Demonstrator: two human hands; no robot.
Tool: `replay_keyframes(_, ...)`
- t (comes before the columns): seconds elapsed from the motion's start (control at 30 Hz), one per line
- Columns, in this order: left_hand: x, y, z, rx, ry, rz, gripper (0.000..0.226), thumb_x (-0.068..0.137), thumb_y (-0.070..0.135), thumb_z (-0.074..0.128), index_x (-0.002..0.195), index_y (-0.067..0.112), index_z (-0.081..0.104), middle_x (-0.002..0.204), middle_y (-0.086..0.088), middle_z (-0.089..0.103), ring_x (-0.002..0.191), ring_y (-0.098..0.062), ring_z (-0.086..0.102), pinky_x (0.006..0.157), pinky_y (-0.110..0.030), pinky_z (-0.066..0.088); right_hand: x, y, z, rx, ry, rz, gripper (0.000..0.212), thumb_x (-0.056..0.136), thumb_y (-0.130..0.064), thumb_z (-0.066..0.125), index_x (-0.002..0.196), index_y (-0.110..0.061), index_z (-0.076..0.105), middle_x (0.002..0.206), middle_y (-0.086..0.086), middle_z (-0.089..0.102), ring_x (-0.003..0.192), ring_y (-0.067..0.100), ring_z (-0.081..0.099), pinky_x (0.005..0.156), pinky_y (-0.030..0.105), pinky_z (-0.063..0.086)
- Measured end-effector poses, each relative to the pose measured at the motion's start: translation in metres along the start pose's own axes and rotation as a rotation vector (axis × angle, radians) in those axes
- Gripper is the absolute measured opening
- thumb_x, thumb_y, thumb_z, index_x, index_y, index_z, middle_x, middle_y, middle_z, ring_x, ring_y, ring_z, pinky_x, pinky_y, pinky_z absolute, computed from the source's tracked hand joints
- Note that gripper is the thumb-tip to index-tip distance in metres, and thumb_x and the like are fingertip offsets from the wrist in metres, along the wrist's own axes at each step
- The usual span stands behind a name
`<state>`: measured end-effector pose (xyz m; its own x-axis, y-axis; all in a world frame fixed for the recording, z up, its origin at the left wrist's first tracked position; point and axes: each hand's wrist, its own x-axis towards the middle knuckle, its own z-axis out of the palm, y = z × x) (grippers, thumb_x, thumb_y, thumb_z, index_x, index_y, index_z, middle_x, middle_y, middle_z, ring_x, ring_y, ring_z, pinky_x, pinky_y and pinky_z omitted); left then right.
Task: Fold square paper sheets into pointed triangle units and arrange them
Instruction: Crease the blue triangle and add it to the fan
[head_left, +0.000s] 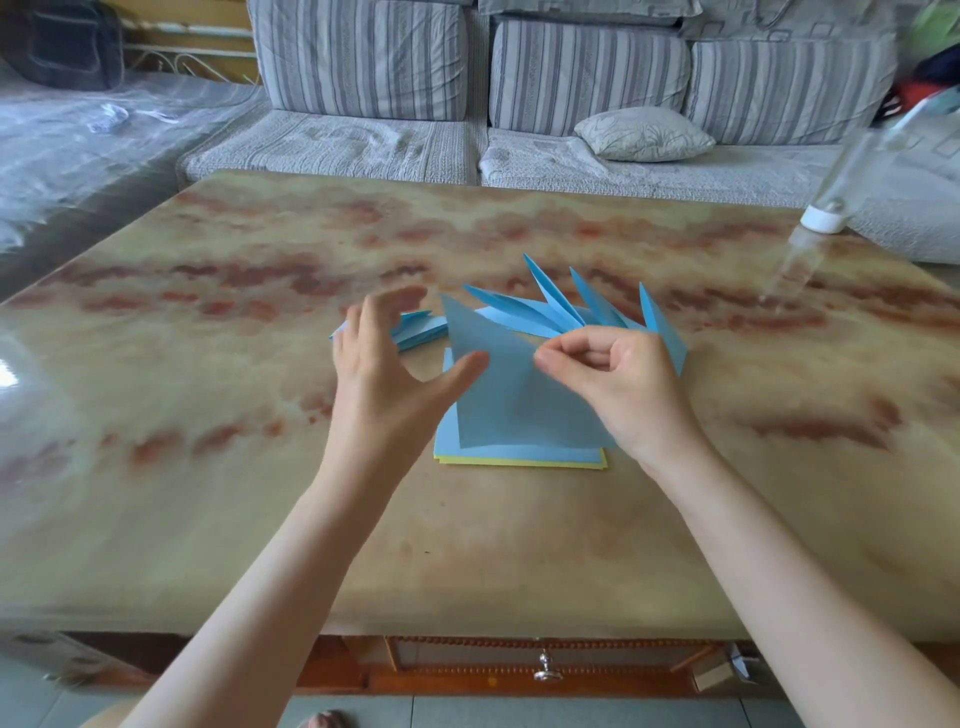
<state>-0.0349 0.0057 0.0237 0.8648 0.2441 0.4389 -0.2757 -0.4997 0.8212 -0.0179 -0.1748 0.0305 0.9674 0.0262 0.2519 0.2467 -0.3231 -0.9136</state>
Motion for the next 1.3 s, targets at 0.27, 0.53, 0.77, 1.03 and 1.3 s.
replay_keyframes(0.27, 0.012, 0.0, -0.006, 0.432, -0.168, 0.694, 0.029, 0.083, 0.048, 0.058, 0.096, 0.027, 0.074, 0.097, 0.01, 0.071, 0.119, -0.009, 0.05, 0.116, -0.045, -0.002, -0.005, -0.008, 0.005, -0.201, -0.191, -0.124, 0.01, 0.086, -0.016, 0.07, 0.081, -0.024, 0.073, 0.083, -0.009, 0.074, 0.084, 0.007, 0.068, 0.084, 0.028, 0.051)
replay_keyframes(0.53, 0.022, 0.007, -0.018, 0.247, -0.293, 0.371, 0.009, 0.073, 0.043, 0.076, 0.078, 0.043, 0.069, 0.07, 0.025, 0.061, 0.09, -0.005, 0.054, 0.099, -0.017, 0.027, 0.0, -0.018, -0.001, -0.181, -0.262, -0.157, 0.003, 0.084, -0.022, 0.072, 0.083, -0.023, 0.074, 0.077, -0.011, 0.072, 0.07, -0.006, 0.06, 0.072, 0.014, 0.048)
replay_keyframes(0.77, 0.018, 0.01, -0.02, 0.144, -0.416, 0.159, 0.015, 0.076, 0.031, 0.074, 0.069, 0.042, 0.069, 0.068, 0.037, 0.06, 0.068, 0.007, 0.053, 0.057, -0.007, 0.036, -0.002, -0.019, -0.001, -0.215, -0.287, -0.16, 0.004, 0.084, -0.025, 0.072, 0.084, -0.023, 0.075, 0.079, -0.008, 0.072, 0.075, 0.008, 0.064, 0.078, 0.033, 0.051)
replay_keyframes(1.03, 0.017, 0.013, -0.021, 0.138, -0.423, 0.129, 0.017, 0.078, 0.03, 0.072, 0.068, 0.043, 0.068, 0.069, 0.033, 0.062, 0.069, 0.001, 0.052, 0.058, -0.013, 0.038, -0.001, -0.018, -0.005, -0.232, -0.285, -0.166, 0.005, 0.085, -0.023, 0.072, 0.081, -0.027, 0.073, 0.078, -0.01, 0.072, 0.073, 0.002, 0.061, 0.074, 0.023, 0.048)
replay_keyframes(1.3, 0.018, 0.014, -0.028, 0.105, -0.404, 0.055, 0.012, 0.076, 0.029, 0.076, 0.068, 0.037, 0.072, 0.07, 0.023, 0.068, 0.07, -0.015, 0.059, 0.058, -0.017, 0.041, 0.001, -0.021, -0.009, -0.228, -0.288, -0.181, 0.009, 0.083, -0.02, 0.073, 0.077, -0.027, 0.072, 0.076, -0.009, 0.072, 0.071, -0.001, 0.06, 0.074, 0.019, 0.047)
